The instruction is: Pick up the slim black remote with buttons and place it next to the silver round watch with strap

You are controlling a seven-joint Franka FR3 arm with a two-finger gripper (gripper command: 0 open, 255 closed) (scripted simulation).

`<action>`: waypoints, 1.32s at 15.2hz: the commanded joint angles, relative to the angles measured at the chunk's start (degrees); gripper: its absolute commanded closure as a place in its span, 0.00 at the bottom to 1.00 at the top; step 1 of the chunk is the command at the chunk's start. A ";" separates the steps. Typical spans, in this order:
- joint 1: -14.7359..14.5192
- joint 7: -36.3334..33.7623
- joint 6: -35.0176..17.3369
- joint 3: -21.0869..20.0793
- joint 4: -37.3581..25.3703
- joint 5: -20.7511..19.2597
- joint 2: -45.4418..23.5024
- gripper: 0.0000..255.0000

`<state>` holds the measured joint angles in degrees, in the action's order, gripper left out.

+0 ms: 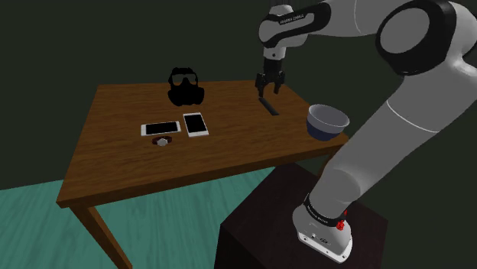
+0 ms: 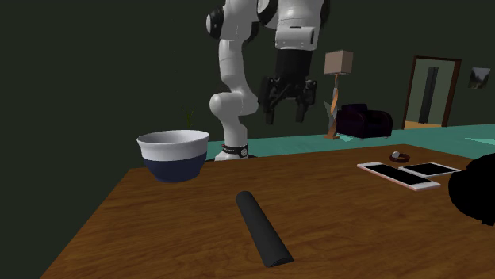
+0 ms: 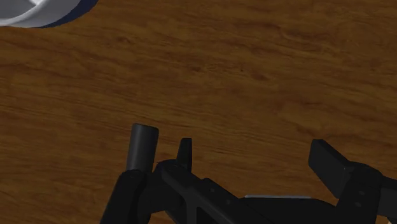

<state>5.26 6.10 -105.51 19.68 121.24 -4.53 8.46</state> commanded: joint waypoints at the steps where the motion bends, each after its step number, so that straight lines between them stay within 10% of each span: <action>1: 0.80 1.46 -0.84 1.48 -2.72 1.50 -4.33 0.00; 15: 12.20 10.22 1.48 5.35 -29.98 15.57 -36.96 0.00; 20: 12.47 10.52 -1.24 5.04 -28.13 16.11 -38.04 0.00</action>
<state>17.72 16.56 -106.06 24.79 92.65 11.43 -29.33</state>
